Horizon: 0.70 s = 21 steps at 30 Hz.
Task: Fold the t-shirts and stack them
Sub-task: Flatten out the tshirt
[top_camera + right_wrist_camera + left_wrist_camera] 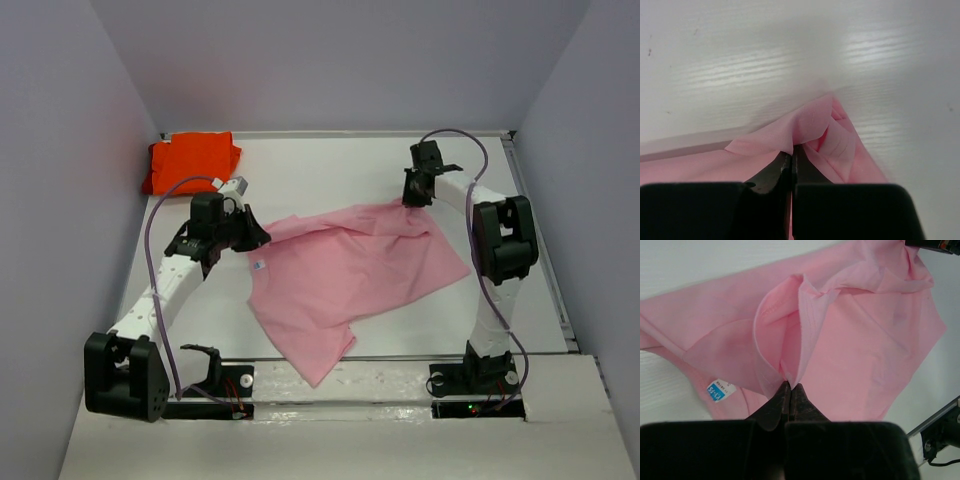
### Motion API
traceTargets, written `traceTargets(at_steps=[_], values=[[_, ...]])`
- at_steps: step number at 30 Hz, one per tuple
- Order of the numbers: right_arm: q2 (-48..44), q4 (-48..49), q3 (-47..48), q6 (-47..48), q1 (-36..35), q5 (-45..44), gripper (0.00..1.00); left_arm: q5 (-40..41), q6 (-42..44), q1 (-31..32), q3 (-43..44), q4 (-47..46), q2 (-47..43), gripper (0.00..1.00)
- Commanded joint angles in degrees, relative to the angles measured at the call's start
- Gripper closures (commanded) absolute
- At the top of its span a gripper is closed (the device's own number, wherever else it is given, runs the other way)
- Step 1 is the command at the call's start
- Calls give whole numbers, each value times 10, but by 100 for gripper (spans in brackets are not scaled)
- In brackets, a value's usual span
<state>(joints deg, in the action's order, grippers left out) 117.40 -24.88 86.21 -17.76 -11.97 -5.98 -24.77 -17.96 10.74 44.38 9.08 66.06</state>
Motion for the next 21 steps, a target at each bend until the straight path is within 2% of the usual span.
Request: traceTargets(at_steps=[1, 11, 12, 13, 16, 18, 19, 21], values=[[15, -16, 54, 11, 25, -32, 100, 0, 17, -2, -3, 9, -29, 100], [42, -27, 85, 11, 44, -18, 99, -12, 16, -2, -30, 10, -51, 100], [42, -27, 84, 10, 44, -7, 93, -13, 13, -1, -32, 10, -49, 100], [42, -27, 83, 8, 44, -2, 76, -20, 12, -2, -35, 10, -44, 100], [37, -27, 77, 5, 44, 11, 51, -43, -4, -2, -44, -3, -54, 95], [29, -26, 73, 8, 44, 13, 44, -78, -22, -1, -49, -13, -65, 90], [27, -26, 70, 10, 44, 15, 40, -110, -42, -1, -57, -28, -75, 84], [21, -26, 69, 10, 44, 15, 37, -141, -59, 3, -65, -48, -85, 70]])
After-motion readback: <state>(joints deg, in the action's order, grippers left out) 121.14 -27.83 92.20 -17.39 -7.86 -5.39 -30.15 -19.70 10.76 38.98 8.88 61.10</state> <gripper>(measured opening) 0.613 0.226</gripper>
